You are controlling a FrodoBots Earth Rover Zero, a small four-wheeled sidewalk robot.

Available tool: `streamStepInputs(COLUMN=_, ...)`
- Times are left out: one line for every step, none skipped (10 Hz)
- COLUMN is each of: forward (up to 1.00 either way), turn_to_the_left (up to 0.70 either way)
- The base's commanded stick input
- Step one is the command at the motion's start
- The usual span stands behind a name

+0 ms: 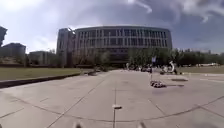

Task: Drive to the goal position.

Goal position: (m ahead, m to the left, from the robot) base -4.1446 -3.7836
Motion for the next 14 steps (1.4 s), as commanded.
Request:
streamStepInputs(forward=0.70, turn_to_the_left=-0.05)
streamStepInputs(forward=0.70, turn_to_the_left=-0.05)
streamStepInputs(forward=0.70, turn_to_the_left=-0.05)
streamStepInputs(forward=0.70, turn_to_the_left=-0.05)
streamStepInputs(forward=0.70, turn_to_the_left=-0.05)
streamStepInputs(forward=0.70, turn_to_the_left=-0.05)
streamStepInputs(forward=0.70, turn_to_the_left=-0.05)
streamStepInputs(forward=0.70, turn_to_the_left=-0.05)
streamStepInputs(forward=0.70, turn_to_the_left=-0.05)
streamStepInputs(forward=0.70, turn_to_the_left=-0.05)
streamStepInputs(forward=0.70, turn_to_the_left=-0.05)
streamStepInputs(forward=0.70, turn_to_the_left=-0.05)
streamStepInputs(forward=0.70, turn_to_the_left=-0.05)
streamStepInputs(forward=0.70, turn_to_the_left=-0.05)
